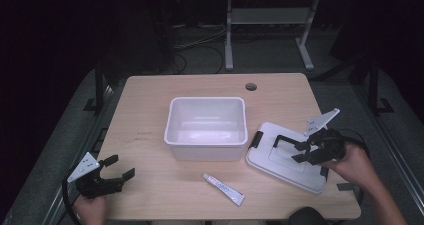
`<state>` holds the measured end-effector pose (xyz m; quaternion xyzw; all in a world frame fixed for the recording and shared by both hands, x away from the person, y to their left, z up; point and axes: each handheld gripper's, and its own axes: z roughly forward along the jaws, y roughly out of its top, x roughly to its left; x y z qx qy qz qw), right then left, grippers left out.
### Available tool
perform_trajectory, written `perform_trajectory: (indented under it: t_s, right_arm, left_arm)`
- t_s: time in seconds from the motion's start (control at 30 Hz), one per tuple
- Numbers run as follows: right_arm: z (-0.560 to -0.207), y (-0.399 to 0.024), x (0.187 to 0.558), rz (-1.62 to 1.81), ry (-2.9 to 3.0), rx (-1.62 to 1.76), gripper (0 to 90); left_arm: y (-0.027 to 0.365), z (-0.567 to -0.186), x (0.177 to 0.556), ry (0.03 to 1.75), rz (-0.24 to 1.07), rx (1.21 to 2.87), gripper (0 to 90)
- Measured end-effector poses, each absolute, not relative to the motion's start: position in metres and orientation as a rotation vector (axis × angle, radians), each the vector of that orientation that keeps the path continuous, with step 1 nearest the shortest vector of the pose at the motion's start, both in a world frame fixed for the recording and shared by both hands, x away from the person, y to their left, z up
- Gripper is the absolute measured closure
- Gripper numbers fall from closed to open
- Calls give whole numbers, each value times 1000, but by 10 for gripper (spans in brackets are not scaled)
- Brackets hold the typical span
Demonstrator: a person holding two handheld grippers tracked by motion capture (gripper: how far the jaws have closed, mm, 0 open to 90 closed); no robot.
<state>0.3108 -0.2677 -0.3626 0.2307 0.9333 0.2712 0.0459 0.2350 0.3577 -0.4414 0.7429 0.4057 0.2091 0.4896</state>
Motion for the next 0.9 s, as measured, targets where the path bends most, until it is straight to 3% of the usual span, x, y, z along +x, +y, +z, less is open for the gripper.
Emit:
perform_trajectory:
  t_s: [0.47,0.9]
  right_arm:
    - [-357,-212,263,814,2890,564,523]
    - [-368,-152,260,846,2971,455,476]
  left_arm:
    - [358,-441,235,986,510,1801,134]
    - [360,-440,235,988,513,1793,134]
